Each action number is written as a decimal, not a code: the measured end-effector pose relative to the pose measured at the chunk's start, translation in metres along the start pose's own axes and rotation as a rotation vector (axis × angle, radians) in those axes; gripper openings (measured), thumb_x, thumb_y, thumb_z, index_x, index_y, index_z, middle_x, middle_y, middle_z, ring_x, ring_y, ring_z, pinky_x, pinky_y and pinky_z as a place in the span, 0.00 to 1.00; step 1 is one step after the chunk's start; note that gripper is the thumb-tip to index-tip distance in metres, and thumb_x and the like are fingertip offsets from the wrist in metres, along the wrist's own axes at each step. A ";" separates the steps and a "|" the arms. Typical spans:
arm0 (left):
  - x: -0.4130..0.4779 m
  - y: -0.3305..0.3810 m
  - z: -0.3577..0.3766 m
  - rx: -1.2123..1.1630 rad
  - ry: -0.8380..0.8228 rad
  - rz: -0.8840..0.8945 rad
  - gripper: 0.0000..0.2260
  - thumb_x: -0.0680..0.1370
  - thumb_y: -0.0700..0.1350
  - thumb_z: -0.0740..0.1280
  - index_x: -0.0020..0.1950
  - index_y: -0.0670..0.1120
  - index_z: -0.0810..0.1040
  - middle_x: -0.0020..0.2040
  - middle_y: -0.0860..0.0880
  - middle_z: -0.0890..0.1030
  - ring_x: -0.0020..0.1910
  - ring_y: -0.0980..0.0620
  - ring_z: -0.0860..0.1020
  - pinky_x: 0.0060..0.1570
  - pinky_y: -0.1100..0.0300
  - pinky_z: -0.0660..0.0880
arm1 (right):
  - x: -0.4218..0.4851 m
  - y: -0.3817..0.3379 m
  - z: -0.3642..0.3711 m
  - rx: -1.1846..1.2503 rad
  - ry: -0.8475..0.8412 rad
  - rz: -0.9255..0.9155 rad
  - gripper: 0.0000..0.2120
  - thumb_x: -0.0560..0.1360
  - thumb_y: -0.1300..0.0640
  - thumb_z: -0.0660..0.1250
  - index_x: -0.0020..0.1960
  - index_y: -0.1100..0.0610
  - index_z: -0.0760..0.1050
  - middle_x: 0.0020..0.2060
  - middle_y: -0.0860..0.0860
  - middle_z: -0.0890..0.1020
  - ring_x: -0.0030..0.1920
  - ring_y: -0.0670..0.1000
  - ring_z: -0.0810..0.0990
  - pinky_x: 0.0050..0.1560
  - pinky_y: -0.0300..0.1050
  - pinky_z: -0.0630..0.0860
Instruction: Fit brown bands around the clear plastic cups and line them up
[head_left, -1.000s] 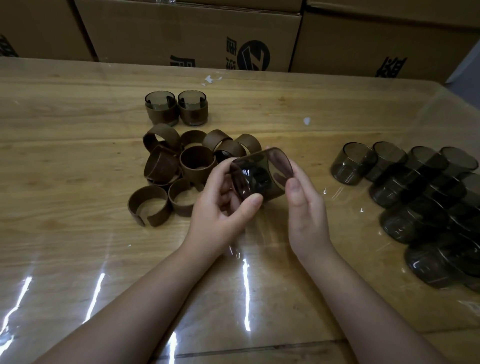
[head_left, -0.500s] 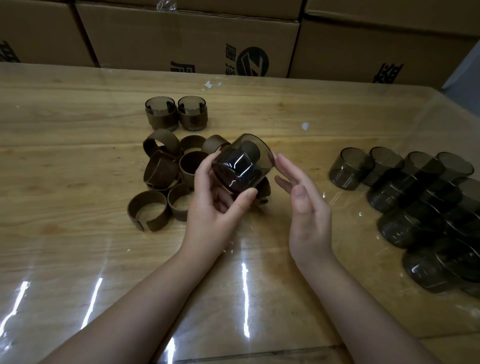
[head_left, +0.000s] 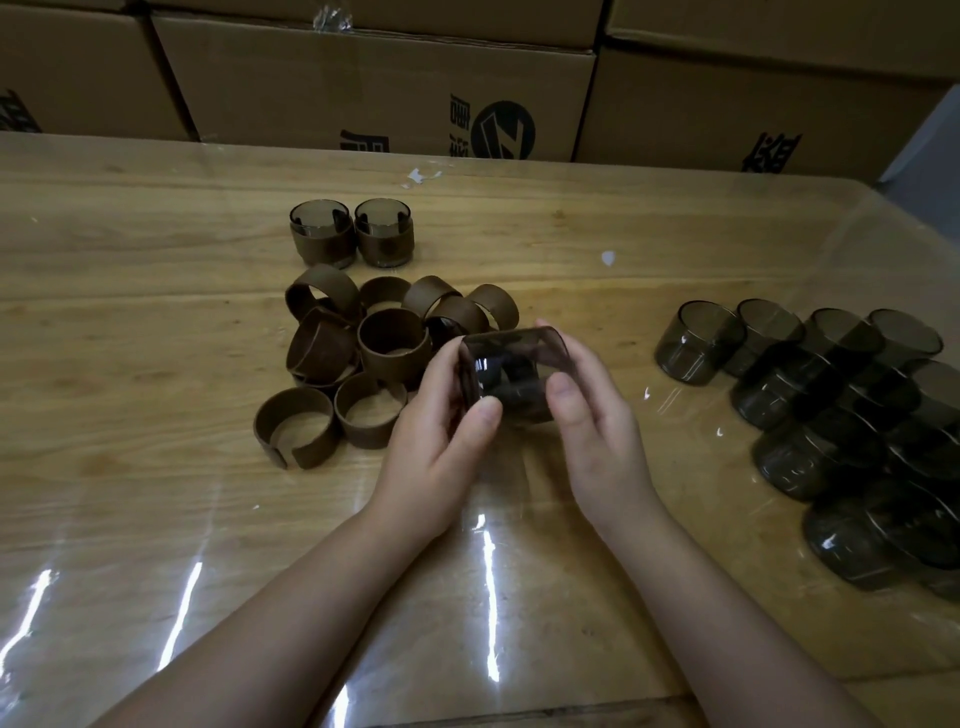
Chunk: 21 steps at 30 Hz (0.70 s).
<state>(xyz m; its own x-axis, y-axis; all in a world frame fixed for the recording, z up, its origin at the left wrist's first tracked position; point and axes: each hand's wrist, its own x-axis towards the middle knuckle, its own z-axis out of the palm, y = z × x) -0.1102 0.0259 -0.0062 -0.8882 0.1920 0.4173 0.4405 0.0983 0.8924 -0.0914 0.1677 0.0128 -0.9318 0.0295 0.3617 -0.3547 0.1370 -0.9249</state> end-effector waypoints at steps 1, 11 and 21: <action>0.000 0.000 -0.001 -0.009 0.003 -0.002 0.30 0.74 0.69 0.57 0.68 0.51 0.68 0.54 0.61 0.78 0.43 0.60 0.77 0.41 0.63 0.71 | 0.000 0.000 0.000 -0.004 0.003 0.013 0.21 0.73 0.43 0.60 0.65 0.45 0.69 0.53 0.37 0.81 0.54 0.37 0.78 0.54 0.33 0.74; -0.003 0.008 0.001 0.227 0.000 0.191 0.37 0.80 0.65 0.48 0.75 0.36 0.56 0.75 0.42 0.62 0.75 0.52 0.60 0.71 0.64 0.58 | -0.003 0.001 0.002 -0.136 0.131 -0.050 0.22 0.69 0.43 0.64 0.62 0.40 0.68 0.54 0.42 0.77 0.48 0.46 0.79 0.47 0.40 0.77; -0.006 0.008 0.004 0.194 -0.060 0.244 0.31 0.81 0.63 0.50 0.75 0.41 0.53 0.76 0.50 0.60 0.76 0.50 0.61 0.73 0.54 0.60 | 0.004 0.001 -0.001 0.206 0.283 -0.070 0.22 0.72 0.55 0.69 0.64 0.50 0.66 0.60 0.49 0.75 0.53 0.39 0.79 0.47 0.31 0.76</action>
<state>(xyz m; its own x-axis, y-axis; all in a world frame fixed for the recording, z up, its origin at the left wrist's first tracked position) -0.1010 0.0296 -0.0020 -0.7464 0.2895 0.5993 0.6617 0.2255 0.7151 -0.0953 0.1688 0.0135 -0.8566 0.3045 0.4166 -0.4519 -0.0530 -0.8905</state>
